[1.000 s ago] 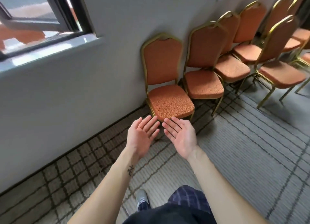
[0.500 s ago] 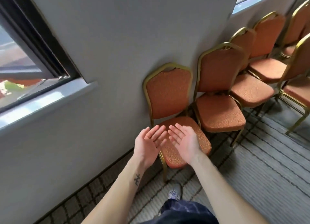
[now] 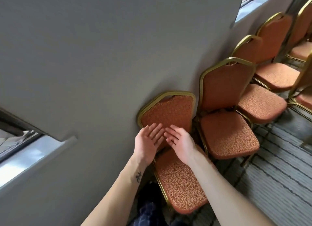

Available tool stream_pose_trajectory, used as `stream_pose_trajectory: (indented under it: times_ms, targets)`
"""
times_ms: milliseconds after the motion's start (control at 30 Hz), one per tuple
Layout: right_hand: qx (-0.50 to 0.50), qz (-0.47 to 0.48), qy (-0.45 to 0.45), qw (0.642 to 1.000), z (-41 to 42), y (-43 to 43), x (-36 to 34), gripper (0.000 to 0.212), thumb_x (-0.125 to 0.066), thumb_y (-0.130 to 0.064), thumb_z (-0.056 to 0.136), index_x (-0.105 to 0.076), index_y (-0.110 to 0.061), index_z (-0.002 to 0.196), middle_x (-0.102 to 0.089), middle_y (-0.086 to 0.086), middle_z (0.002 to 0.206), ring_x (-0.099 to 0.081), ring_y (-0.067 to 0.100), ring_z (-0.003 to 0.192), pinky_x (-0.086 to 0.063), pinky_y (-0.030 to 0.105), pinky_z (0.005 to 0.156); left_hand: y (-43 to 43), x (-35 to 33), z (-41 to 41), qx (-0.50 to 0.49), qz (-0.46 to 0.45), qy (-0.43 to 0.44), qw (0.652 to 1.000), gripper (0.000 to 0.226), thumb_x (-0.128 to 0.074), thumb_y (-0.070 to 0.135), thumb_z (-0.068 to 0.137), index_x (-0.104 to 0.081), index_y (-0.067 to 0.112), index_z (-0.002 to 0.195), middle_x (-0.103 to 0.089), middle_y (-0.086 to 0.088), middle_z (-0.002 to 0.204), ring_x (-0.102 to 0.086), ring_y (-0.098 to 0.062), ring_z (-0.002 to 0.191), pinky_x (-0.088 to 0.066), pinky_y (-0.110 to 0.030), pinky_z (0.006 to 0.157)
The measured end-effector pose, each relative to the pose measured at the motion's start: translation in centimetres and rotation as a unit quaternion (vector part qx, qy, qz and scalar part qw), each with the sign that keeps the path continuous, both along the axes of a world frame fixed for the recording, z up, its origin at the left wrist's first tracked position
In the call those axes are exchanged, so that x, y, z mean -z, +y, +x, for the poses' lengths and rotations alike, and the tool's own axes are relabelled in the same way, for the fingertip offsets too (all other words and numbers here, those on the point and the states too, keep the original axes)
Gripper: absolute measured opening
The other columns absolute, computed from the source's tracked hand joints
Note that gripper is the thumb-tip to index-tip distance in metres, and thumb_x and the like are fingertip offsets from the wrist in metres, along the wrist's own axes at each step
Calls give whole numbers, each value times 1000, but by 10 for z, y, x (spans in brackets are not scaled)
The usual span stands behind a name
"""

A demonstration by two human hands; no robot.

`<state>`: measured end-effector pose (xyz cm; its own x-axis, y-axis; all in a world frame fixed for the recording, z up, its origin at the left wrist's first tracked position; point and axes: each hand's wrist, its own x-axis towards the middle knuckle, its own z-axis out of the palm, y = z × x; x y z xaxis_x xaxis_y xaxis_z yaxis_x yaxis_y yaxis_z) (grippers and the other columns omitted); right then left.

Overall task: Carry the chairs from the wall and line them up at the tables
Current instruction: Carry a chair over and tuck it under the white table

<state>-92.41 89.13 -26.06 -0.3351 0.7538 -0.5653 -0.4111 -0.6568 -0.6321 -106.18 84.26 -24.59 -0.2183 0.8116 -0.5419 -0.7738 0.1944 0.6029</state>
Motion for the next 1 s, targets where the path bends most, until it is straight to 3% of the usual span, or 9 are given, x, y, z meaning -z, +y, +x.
stream_pose_trajectory:
  times_ms: [267, 433, 500, 567, 633, 733, 833, 933, 1000]
  targets:
    - [79, -61, 54, 994, -76, 107, 8, 31, -51, -18, 105, -58, -10, 134, -75, 14, 111, -70, 29, 104, -54, 38, 90, 118, 25, -71, 29, -55, 23, 998, 39, -32, 19, 109, -54, 5, 138, -66, -14, 132, -62, -28, 121, -46, -43, 105]
    - [98, -76, 47, 991, -110, 150, 8, 20, -45, -23, 108, -61, -13, 113, -76, 10, 93, -67, 32, 110, -48, 44, 105, 168, 36, -99, 51, -91, 44, 994, 27, -44, 17, 107, -64, 6, 121, -68, -15, 125, -63, -30, 119, -46, -44, 109]
    - [107, -93, 47, 989, -122, 166, 7, 19, -45, -24, 108, -62, -17, 105, -77, 6, 86, -68, 29, 102, -48, 44, 106, 185, 39, -106, 47, -99, 56, 992, 29, -45, 17, 107, -62, 6, 128, -72, -12, 118, -66, -28, 115, -48, -45, 108]
    - [121, -104, 58, 985, -132, 176, 11, 16, -48, -20, 105, -64, -16, 102, -75, 12, 95, -66, 30, 100, -45, 45, 108, 197, 44, -113, 44, -99, 76, 991, 31, -45, 16, 107, -60, 6, 133, -74, -10, 114, -67, -28, 113, -48, -46, 108]
    - [134, -122, 57, 982, -141, 185, 20, 13, -52, -17, 103, -63, -14, 108, -72, 17, 99, -66, 31, 96, -47, 45, 102, 206, 46, -120, 59, -102, 88, 989, 32, -44, 15, 107, -59, 6, 134, -74, -11, 116, -67, -29, 114, -48, -47, 109]
    - [154, -146, 54, 976, -154, 196, 31, 18, -50, -17, 103, -57, -10, 118, -74, 15, 85, -67, 29, 87, -52, 40, 87, 214, 48, -129, 81, -105, 114, 985, 32, -42, 14, 107, -59, 7, 133, -74, -11, 117, -68, -26, 114, -52, -42, 100]
    - [163, -145, 45, 975, -165, 206, 42, 13, -47, -15, 103, -53, -7, 110, -69, 14, 86, -66, 26, 82, -53, 36, 79, 218, 50, -135, 101, -102, 142, 980, 29, -43, 13, 106, -61, 10, 129, -74, -8, 115, -68, -21, 112, -54, -36, 91]
    - [167, -135, 12, 977, -173, 216, 49, 6, -52, -11, 100, -53, -7, 103, -60, 14, 96, -67, 24, 79, -53, 32, 67, 219, 47, -138, 118, -100, 138, 978, 28, -41, 19, 108, -63, 14, 124, -73, -6, 118, -66, -19, 116, -51, -35, 96]
    - [167, -118, -27, 979, -175, 220, 52, 2, -55, -9, 98, -56, -7, 99, -59, 12, 92, -64, 21, 76, -50, 30, 65, 220, 46, -140, 122, -94, 122, 980, 31, -39, 22, 109, -62, 13, 128, -72, -7, 121, -65, -20, 118, -50, -37, 101]
